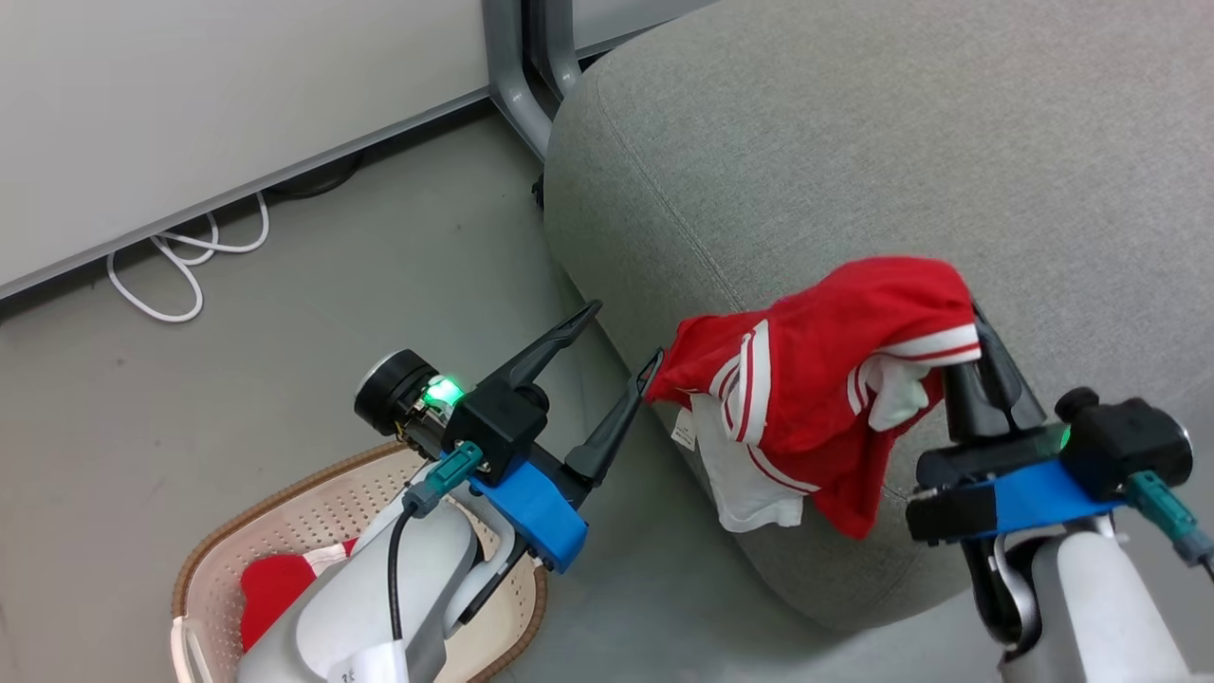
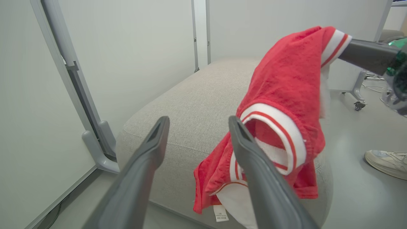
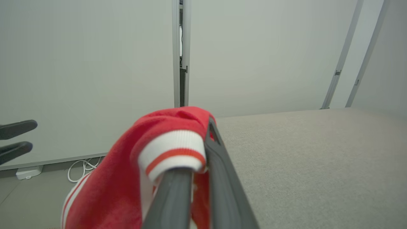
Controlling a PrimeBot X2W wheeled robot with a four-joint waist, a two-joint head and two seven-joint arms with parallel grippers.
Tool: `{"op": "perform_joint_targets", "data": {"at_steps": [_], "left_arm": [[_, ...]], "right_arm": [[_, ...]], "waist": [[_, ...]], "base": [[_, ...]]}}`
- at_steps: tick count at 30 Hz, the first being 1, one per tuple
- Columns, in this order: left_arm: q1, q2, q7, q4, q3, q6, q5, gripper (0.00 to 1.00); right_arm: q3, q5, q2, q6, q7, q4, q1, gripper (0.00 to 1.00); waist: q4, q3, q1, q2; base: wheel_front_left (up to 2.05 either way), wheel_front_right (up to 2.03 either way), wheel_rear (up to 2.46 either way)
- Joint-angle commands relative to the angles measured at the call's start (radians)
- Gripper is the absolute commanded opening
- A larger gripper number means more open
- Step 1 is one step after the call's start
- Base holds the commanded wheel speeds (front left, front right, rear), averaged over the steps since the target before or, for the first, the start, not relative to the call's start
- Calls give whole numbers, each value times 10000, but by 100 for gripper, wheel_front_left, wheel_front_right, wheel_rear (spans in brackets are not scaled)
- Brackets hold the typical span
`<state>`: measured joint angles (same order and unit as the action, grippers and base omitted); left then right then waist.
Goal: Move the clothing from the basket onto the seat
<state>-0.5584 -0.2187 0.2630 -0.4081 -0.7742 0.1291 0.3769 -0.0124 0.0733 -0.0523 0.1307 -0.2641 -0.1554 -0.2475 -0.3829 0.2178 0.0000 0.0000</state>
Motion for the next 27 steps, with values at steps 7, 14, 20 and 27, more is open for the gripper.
{"op": "perform_joint_targets", "data": {"at_steps": [7, 14, 20, 27], "left_arm": [[-603, -308, 24, 337, 90, 10, -281, 100], [-1559, -662, -282, 801, -28, 12, -575, 100], [-2386, -982, -648, 1449, -63, 12, -784, 100], [-2951, -1158, -935, 1972, -177, 12, -978, 100]], "right_arm": [[468, 124, 29, 1, -6, 505, -2176, 0], [2088, -35, -397, 1, -5, 706, -5145, 0], [3736, 67, -1435, 1, -3, 758, -7340, 0], [4490, 230, -2534, 1, -2, -577, -8272, 0]], "waist": [[97, 1067, 0, 0], [433, 2863, 0, 0], [670, 4418, 0, 0], [768, 5451, 0, 0]], "base": [[0, 0, 0], [0, 0, 0], [0, 0, 0], [0, 0, 0]]}}
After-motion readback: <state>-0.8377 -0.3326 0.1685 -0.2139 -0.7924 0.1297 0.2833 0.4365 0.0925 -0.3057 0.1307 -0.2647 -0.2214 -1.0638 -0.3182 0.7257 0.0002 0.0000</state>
